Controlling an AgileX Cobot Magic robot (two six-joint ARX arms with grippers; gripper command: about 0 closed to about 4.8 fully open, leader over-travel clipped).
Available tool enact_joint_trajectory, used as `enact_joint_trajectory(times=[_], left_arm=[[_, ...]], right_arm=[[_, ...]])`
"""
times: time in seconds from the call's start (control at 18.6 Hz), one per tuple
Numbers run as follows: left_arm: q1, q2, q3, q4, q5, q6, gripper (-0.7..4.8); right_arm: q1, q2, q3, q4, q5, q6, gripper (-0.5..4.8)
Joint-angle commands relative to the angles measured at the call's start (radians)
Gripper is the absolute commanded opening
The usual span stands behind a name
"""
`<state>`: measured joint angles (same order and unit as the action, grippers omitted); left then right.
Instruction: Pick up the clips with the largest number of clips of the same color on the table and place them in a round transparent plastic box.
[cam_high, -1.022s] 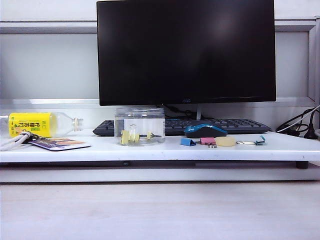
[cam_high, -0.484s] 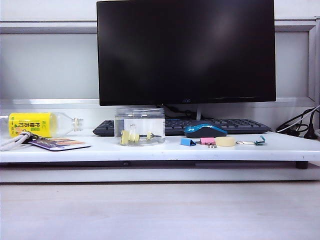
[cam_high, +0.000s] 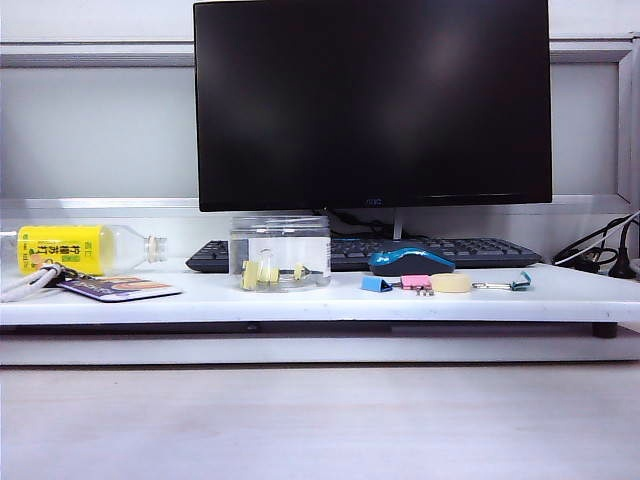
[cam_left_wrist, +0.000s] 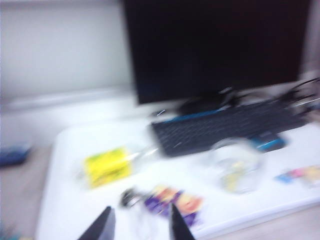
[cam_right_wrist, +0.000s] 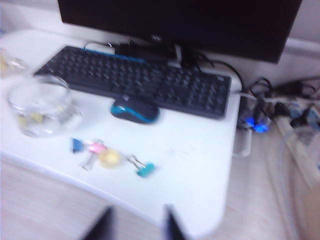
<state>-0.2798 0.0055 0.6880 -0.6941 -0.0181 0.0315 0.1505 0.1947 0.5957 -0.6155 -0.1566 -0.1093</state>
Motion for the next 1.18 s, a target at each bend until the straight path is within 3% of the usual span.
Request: enact_joint_trajectory(times=[0.05, 0.38, 0.59, 0.7, 0.75, 0.86, 1.18], left_arm=[[0.000, -0.003, -0.058, 0.015, -0.057, -0.003, 1.48], [-0.001, -0.003, -0.132, 0.048, -0.046, -0.013, 1.49], [-0.002, -0.003, -0.160, 0.177, -0.032, -0.033, 1.46], [-0.002, -0.003, -0.201, 0.245, 0.000, -0.033, 0.70], [-0.002, -0.003, -0.237, 0.299, 0.040, -0.040, 0.16], [-0.002, -0.003, -0.296, 0.384, 0.068, -0.077, 0.13], [-0.002, -0.004, -0.476, 0.621, 0.063, -0.069, 0.13]], right_arm=[[0.000, 0.001, -0.034, 0.013, 0.084, 0.004, 1.26], [0.000, -0.005, -0.057, 0.011, 0.088, 0.005, 1.26], [0.001, -0.007, -0.060, 0.099, 0.074, 0.009, 1.25], [0.001, -0.006, -0.060, 0.130, 0.051, 0.008, 1.19], [0.001, -0.006, -0.062, 0.154, 0.037, 0.004, 1.01], [0.000, -0.007, -0.080, 0.201, 0.015, 0.004, 0.78], [0.003, -0.008, -0.223, 0.377, -0.006, 0.045, -0.01]])
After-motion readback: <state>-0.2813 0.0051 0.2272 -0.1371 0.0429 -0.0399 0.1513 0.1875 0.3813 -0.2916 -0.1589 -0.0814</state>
